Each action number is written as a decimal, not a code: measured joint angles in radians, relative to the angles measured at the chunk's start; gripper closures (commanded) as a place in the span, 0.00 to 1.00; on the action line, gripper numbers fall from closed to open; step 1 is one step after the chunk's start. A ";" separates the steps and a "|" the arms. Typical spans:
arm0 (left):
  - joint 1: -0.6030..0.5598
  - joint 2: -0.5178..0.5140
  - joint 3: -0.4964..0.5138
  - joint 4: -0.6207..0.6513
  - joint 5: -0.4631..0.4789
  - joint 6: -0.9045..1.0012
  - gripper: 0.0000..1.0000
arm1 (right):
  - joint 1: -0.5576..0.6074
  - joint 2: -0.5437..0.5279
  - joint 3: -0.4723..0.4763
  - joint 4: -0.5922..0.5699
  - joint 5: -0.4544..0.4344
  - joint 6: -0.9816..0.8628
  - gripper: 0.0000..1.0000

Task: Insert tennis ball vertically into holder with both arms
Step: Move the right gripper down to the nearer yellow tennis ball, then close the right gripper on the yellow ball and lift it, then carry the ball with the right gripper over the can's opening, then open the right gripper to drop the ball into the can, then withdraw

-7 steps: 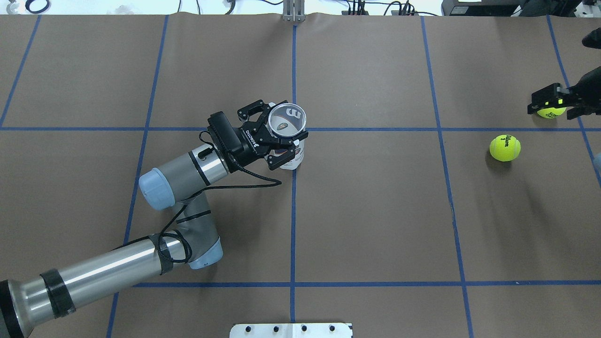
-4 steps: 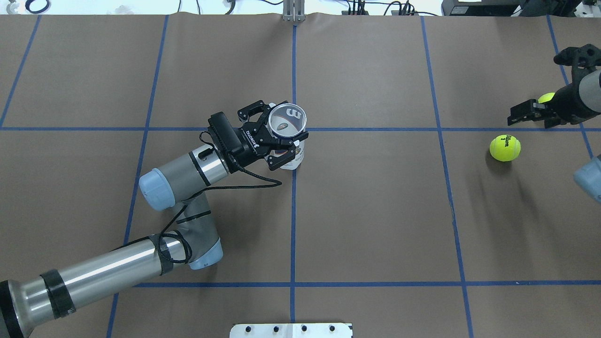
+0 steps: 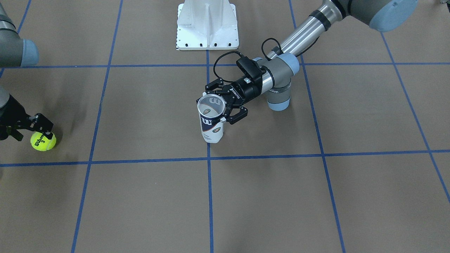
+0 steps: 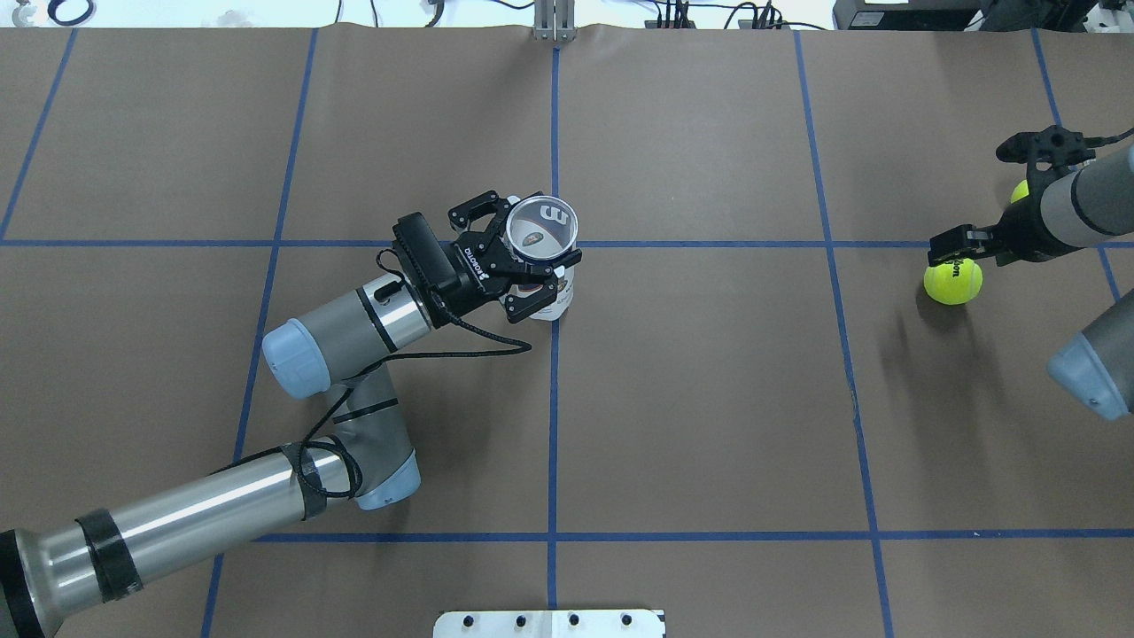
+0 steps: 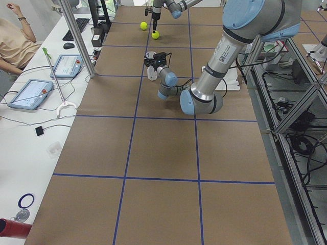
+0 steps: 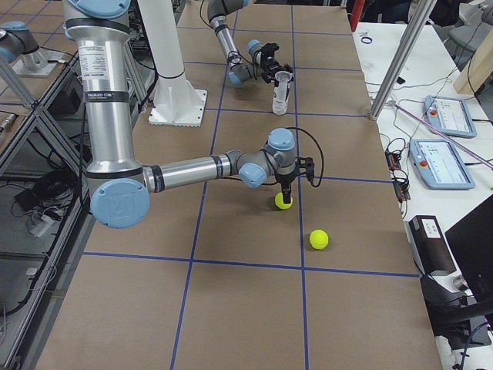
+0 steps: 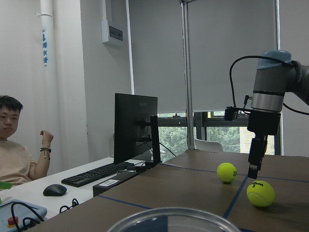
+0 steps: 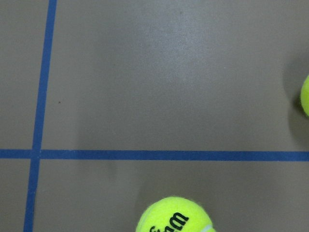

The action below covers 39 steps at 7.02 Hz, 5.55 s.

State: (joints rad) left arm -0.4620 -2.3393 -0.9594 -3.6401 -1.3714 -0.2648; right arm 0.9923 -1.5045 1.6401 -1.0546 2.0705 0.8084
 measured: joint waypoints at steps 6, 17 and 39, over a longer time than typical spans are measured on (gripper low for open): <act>0.002 0.000 0.001 0.000 0.000 0.000 0.15 | -0.036 -0.004 -0.039 0.001 -0.050 -0.006 0.31; 0.004 -0.002 0.001 0.002 0.000 0.000 0.15 | -0.041 0.411 0.241 -0.435 0.046 0.456 1.00; 0.019 -0.008 -0.001 0.020 0.002 0.000 0.15 | -0.359 0.885 0.124 -0.826 -0.234 0.720 0.01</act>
State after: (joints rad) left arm -0.4433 -2.3470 -0.9602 -3.6202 -1.3698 -0.2645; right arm 0.6332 -0.6195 1.7642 -1.8806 1.8368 1.5282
